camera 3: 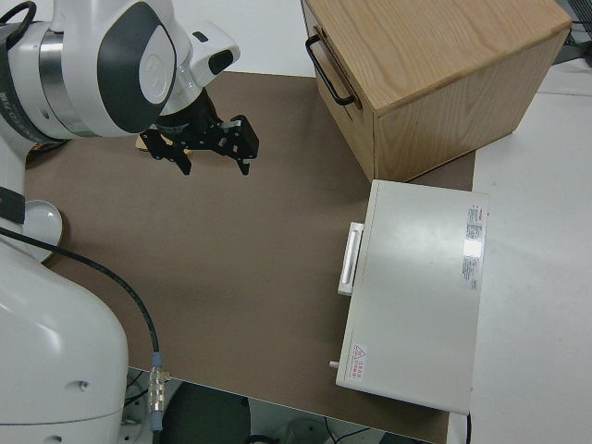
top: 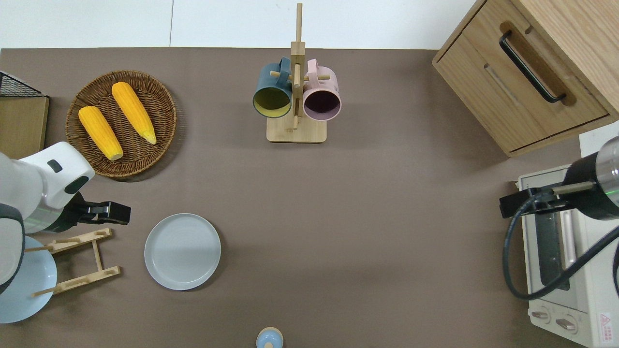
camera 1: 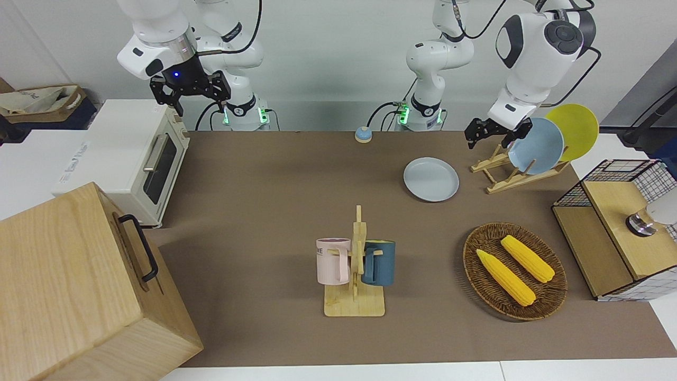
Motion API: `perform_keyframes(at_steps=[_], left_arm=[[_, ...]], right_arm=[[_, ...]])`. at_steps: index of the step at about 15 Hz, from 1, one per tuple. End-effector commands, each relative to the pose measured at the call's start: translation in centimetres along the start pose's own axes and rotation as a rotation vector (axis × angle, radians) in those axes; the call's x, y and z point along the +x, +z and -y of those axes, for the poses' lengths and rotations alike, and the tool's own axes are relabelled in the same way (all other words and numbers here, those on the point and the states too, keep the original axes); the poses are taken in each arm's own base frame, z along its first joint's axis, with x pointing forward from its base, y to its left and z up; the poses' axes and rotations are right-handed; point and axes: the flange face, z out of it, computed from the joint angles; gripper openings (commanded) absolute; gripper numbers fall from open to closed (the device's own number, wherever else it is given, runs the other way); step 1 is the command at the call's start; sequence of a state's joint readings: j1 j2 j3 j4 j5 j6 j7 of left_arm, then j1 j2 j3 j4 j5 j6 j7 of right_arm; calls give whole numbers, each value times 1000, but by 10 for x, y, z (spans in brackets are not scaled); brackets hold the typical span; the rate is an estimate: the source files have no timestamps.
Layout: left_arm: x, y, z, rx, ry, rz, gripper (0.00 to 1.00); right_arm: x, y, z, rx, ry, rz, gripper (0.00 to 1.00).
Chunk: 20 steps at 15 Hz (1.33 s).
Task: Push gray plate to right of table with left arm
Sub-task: 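Move the left gripper forward toward the gray plate's near edge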
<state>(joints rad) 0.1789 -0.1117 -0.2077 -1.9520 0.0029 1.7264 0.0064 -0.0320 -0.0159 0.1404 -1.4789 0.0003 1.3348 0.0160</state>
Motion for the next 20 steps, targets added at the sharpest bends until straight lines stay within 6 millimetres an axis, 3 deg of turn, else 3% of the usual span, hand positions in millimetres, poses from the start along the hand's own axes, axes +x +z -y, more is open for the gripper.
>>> perform_keyframes(at_steps=[1,20], left_arm=[[-1,8,3,8,-13,-14,995],[3,33,5,5,-15,-32,995]], right_arm=[[-3,-4,-1,4,16,4,983],[-3,-4,-1,4,15,4,983]])
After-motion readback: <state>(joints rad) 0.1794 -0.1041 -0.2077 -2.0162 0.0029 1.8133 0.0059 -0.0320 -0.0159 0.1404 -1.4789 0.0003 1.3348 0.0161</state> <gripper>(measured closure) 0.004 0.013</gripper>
